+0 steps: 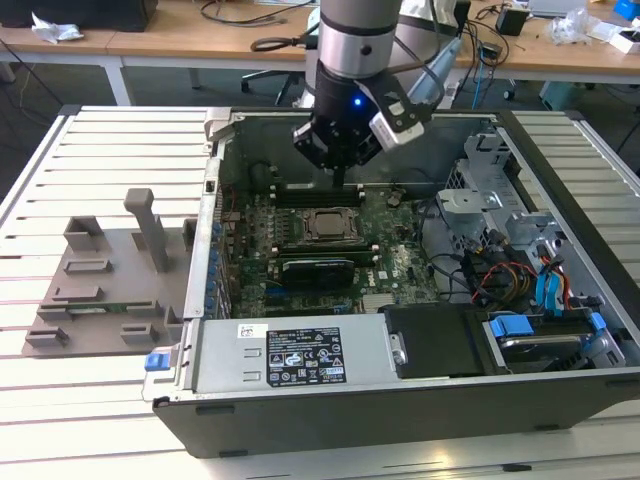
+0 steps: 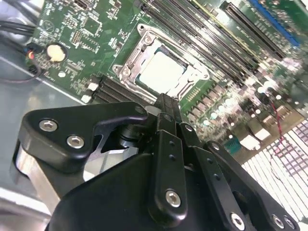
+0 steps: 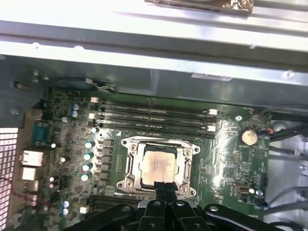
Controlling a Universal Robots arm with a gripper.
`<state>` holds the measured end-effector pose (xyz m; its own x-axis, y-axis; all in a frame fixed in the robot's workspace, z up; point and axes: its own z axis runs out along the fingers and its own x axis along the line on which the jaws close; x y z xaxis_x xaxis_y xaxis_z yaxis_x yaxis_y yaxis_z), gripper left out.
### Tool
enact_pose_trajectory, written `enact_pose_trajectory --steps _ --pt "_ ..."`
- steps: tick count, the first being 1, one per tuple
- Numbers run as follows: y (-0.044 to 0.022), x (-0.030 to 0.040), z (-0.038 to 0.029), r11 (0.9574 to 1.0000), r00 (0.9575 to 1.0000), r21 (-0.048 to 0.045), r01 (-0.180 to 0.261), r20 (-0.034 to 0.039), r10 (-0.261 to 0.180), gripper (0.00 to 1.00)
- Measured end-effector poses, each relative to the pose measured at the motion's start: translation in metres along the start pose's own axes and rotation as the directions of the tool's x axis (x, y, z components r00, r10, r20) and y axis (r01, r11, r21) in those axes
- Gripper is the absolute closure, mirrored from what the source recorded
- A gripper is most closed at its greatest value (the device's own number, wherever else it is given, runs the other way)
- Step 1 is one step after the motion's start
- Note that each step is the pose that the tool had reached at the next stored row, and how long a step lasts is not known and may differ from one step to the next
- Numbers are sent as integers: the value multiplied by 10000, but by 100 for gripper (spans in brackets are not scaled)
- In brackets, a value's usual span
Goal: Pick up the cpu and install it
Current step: 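Install the second cpu locking lever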
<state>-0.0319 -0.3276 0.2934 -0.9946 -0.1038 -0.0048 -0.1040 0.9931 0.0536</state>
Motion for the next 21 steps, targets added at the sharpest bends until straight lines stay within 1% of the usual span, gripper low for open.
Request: enact_pose_trajectory --steps 3,4,5,7,8,10,12,13,21 --pt "11 -1 -128 10000 10000 39 -1 -3 1 89" --pt "16 -1 -193 10000 10000 61 0 -6 1 89" --pt "23 -2 -287 10000 10000 90 0 -9 1 89" --pt "30 -3 -376 9999 10000 122 -1 -13 1 89" --pt "35 -3 -442 9999 10000 145 -1 -15 1 89" --pt "41 -4 -526 9998 10000 179 -1 -19 1 89" --pt "50 -5 -641 9997 10000 232 -1 -25 1 89" --pt "51 -5 -662 9997 10000 234 0 -25 1 89" --pt "51 -5 -664 9997 10000 233 -1 -24 2 89"
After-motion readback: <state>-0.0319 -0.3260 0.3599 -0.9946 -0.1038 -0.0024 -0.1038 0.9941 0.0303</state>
